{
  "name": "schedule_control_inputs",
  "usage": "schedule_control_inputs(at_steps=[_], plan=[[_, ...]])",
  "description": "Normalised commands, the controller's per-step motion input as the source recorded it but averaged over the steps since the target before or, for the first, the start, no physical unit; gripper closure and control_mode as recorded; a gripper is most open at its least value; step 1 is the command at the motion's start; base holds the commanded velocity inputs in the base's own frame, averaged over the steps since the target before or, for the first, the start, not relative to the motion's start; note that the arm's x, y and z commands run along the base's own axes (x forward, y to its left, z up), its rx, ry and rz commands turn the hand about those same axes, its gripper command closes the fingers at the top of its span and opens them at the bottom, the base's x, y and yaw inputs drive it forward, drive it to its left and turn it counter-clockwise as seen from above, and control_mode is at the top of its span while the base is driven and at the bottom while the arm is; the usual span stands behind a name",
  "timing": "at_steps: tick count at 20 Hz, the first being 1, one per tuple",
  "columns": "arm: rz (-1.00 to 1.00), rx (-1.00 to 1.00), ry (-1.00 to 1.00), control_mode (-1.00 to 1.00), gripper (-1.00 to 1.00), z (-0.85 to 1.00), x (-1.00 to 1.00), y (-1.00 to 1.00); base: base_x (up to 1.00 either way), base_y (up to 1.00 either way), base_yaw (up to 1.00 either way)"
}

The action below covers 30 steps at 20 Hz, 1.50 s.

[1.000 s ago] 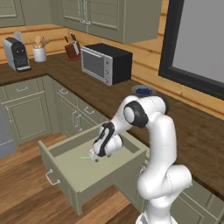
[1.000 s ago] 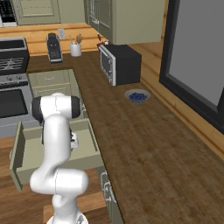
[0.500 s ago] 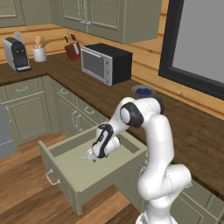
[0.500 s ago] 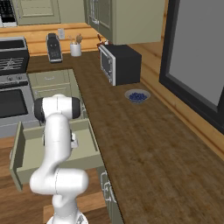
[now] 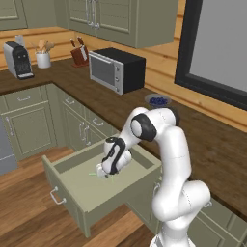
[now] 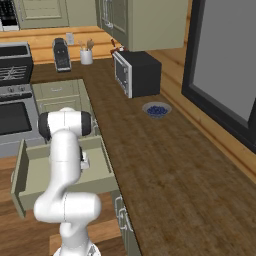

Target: Take a straw from the drawer in front and place it inside the glass cup on the dining counter.

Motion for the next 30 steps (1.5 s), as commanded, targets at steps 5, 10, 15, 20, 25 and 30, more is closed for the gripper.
schedule_control_inputs(at_steps=[5, 10, 15, 20, 25, 30], plan=[[0.00, 0.00, -0.01, -1.00, 1.00, -0.20, 0.00, 0.00, 0.00, 0.00, 0.00], [0.00, 0.00, -0.01, -1.00, 1.00, -0.05, -0.01, 0.00, 0.00, 0.00, 0.00], [0.00, 0.00, -0.05, -1.00, 1.00, 0.03, -0.17, 0.00, 0.00, 0.00, 0.00], [0.00, 0.01, -0.07, -1.00, 1.00, 0.40, -0.33, 0.00, 0.00, 0.00, 0.00], [0.00, 0.08, -0.11, -1.00, 1.00, 0.99, -0.39, 0.00, 0.00, 0.00, 0.00], [0.00, 0.11, -0.03, -1.00, 1.00, 1.00, -0.07, 0.00, 0.00, 0.00, 0.00]])
